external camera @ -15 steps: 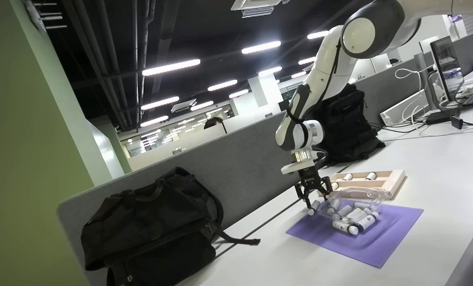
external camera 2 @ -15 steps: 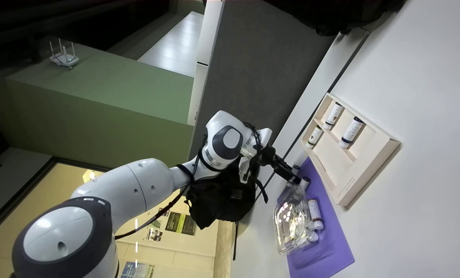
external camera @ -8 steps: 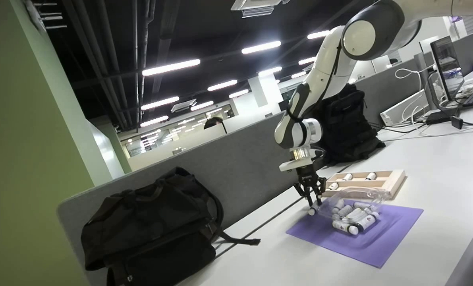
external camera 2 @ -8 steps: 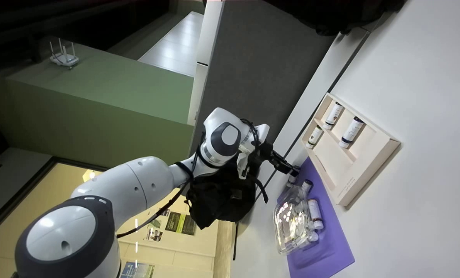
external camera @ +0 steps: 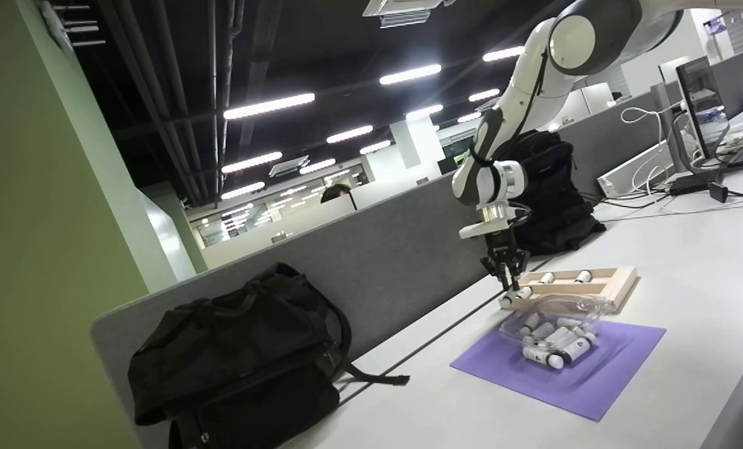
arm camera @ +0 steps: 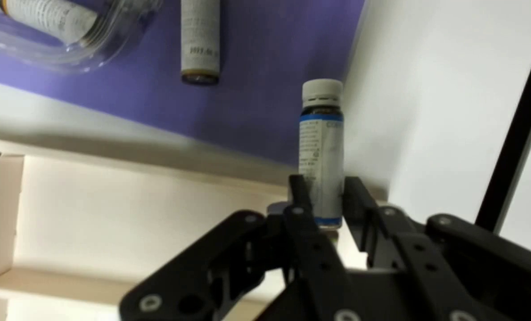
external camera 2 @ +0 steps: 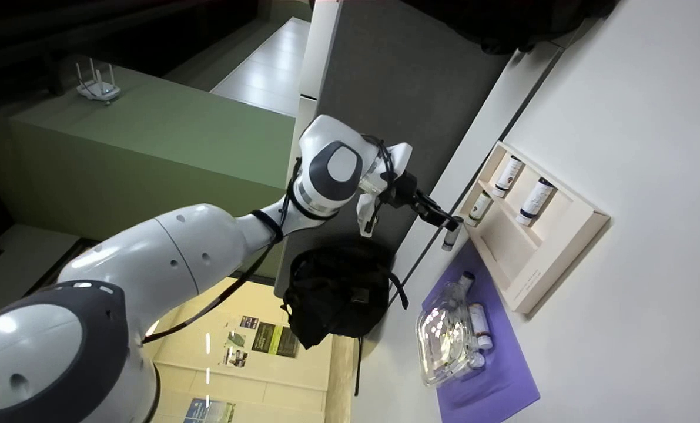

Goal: Pick up two bottles from the table and place them on the tray

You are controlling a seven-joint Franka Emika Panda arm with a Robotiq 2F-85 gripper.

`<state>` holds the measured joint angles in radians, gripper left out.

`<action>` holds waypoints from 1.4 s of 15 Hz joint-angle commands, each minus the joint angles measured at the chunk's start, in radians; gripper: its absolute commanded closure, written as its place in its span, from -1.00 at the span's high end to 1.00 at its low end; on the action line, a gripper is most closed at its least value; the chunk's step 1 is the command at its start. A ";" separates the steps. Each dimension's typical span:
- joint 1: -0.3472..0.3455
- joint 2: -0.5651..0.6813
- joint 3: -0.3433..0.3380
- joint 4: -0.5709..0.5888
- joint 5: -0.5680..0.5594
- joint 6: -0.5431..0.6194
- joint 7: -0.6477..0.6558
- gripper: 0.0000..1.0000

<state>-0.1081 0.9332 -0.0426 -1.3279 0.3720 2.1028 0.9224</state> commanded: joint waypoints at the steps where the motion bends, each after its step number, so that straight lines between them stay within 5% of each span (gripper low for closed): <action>1: -0.062 -0.046 -0.012 -0.066 0.037 -0.016 -0.034 -0.80; 9: -0.104 -0.031 -0.028 -0.103 0.060 -0.025 -0.067 -0.80; 10: -0.102 -0.032 -0.030 -0.107 0.061 -0.024 -0.060 -0.10; 11: -0.103 -0.035 -0.026 -0.109 0.063 -0.030 -0.066 0.20; 17: -0.079 -0.118 -0.007 -0.158 0.065 -0.031 -0.129 0.90; 21: -0.026 -0.123 0.003 -0.163 0.044 -0.089 -0.150 1.00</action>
<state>-0.1687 0.8392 -0.0429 -1.4510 0.4217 2.0542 0.7865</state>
